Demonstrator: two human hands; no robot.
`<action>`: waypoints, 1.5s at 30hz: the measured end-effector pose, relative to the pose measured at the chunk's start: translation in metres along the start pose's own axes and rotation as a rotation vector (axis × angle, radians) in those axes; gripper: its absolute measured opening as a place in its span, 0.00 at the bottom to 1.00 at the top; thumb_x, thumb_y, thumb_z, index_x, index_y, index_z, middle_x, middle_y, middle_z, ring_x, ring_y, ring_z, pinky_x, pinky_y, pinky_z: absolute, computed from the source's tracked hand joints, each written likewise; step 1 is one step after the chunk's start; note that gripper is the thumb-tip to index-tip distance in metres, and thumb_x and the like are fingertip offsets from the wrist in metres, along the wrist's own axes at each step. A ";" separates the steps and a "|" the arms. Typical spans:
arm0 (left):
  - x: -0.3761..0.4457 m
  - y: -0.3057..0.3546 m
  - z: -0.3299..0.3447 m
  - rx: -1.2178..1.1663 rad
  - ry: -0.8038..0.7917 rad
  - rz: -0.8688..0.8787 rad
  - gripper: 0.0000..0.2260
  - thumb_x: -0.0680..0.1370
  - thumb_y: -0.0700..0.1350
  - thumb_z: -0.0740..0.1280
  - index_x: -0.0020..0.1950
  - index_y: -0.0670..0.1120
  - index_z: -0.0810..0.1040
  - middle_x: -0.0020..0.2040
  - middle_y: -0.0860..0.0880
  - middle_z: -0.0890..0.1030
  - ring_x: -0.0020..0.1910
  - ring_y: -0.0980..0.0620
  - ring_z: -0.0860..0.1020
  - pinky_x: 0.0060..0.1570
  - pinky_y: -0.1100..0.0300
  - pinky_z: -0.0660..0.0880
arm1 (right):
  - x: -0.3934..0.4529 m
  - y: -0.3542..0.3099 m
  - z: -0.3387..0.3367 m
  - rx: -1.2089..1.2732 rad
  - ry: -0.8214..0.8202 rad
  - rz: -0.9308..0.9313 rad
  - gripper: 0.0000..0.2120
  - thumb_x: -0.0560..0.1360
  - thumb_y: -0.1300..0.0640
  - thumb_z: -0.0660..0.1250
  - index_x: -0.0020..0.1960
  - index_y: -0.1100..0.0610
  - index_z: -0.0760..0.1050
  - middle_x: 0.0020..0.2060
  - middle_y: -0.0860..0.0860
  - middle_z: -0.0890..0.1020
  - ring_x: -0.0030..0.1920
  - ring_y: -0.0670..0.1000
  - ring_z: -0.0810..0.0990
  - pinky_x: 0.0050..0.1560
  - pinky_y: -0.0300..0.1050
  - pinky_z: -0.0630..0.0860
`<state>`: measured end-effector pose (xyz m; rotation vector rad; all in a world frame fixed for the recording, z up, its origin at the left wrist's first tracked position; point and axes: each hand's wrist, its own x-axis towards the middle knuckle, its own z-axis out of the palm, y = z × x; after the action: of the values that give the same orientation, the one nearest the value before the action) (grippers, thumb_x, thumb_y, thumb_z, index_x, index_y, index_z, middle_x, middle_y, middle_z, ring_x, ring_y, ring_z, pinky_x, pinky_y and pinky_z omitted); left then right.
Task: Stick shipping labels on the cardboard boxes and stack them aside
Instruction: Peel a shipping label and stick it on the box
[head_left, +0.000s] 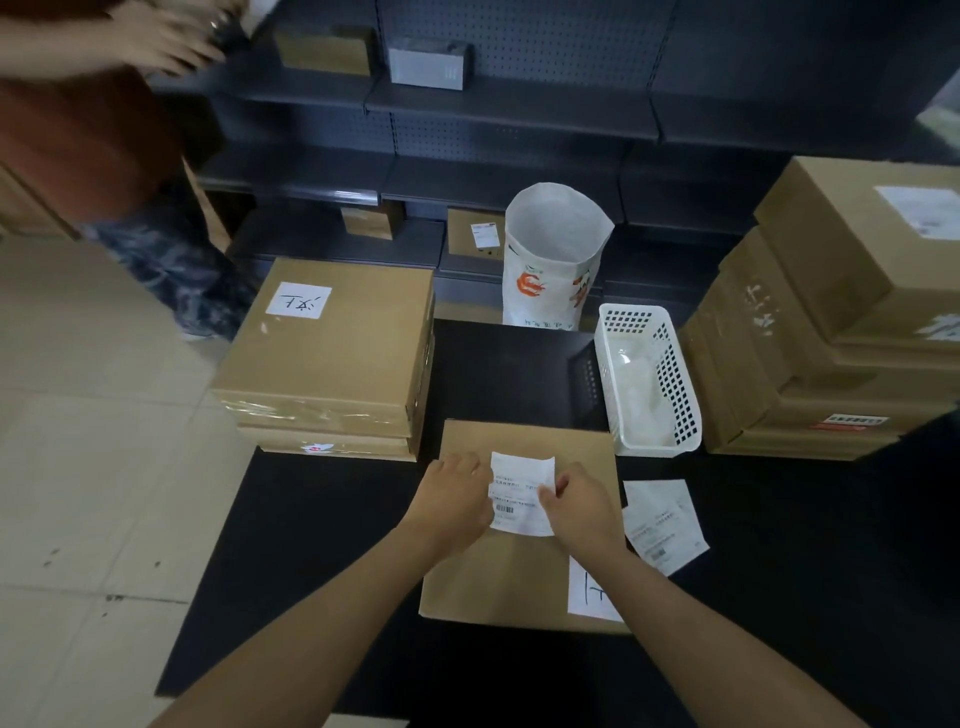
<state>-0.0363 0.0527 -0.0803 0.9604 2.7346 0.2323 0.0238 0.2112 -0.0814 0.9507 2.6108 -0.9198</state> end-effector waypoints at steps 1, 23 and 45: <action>0.000 0.001 0.003 -0.019 0.008 -0.001 0.14 0.79 0.48 0.59 0.64 0.47 0.71 0.62 0.49 0.72 0.59 0.51 0.70 0.60 0.56 0.66 | -0.001 -0.001 0.000 -0.061 0.000 -0.017 0.09 0.78 0.49 0.63 0.51 0.54 0.70 0.47 0.51 0.80 0.40 0.46 0.75 0.34 0.39 0.66; -0.001 -0.001 0.072 0.085 -0.059 0.116 0.28 0.80 0.53 0.41 0.77 0.44 0.38 0.78 0.46 0.40 0.77 0.49 0.40 0.74 0.50 0.38 | 0.004 0.042 0.069 -0.430 0.147 -0.470 0.30 0.82 0.43 0.38 0.78 0.58 0.52 0.78 0.55 0.53 0.78 0.54 0.50 0.74 0.56 0.49; 0.002 0.007 0.083 0.062 0.147 -0.212 0.26 0.83 0.53 0.42 0.78 0.40 0.49 0.79 0.44 0.49 0.78 0.46 0.46 0.73 0.46 0.47 | 0.005 0.045 0.067 -0.401 0.256 -0.249 0.37 0.78 0.35 0.44 0.79 0.56 0.45 0.78 0.49 0.48 0.78 0.51 0.42 0.75 0.60 0.38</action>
<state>-0.0112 0.0651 -0.1585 0.6841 2.9670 0.1879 0.0476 0.1988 -0.1572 0.6862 3.0161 -0.3036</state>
